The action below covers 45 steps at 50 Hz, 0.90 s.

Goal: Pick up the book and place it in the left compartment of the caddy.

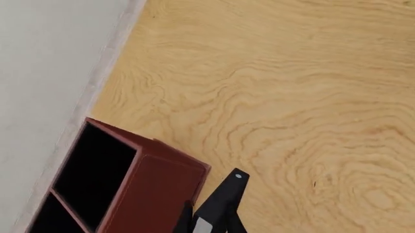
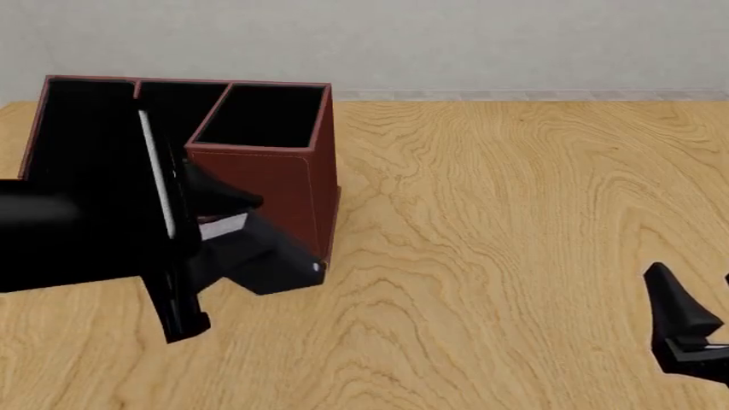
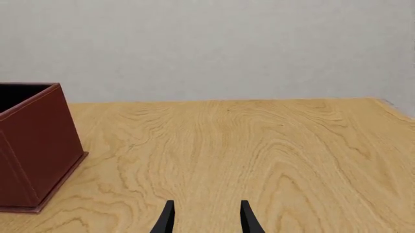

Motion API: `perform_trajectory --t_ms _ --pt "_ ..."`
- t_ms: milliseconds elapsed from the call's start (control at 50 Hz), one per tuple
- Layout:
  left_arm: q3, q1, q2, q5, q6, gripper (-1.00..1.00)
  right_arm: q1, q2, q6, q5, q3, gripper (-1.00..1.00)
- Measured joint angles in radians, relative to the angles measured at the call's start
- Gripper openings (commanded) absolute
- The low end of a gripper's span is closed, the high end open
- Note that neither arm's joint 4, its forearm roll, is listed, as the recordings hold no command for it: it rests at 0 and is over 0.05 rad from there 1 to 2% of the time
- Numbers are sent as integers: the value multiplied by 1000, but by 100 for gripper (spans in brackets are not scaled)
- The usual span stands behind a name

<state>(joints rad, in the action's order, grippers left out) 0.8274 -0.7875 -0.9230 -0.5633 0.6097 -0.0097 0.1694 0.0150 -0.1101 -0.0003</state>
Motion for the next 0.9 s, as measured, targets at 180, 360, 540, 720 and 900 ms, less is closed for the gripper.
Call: perform_trajectory --t_ms 180,360,540,720,900 --pt "42 10 41 28 32 -100 -5 -24 10 17 0 100" --pt "58 19 120 110 73 -100 -12 -56 21 39 0 100" --pt "72 78 164 216 87 -100 -17 -80 30 56 0 100" --pt "86 141 185 304 76 -100 -18 -94 37 67 -1 100" --pt "113 236 169 379 19 -100 -19 -97 43 69 -1 100"
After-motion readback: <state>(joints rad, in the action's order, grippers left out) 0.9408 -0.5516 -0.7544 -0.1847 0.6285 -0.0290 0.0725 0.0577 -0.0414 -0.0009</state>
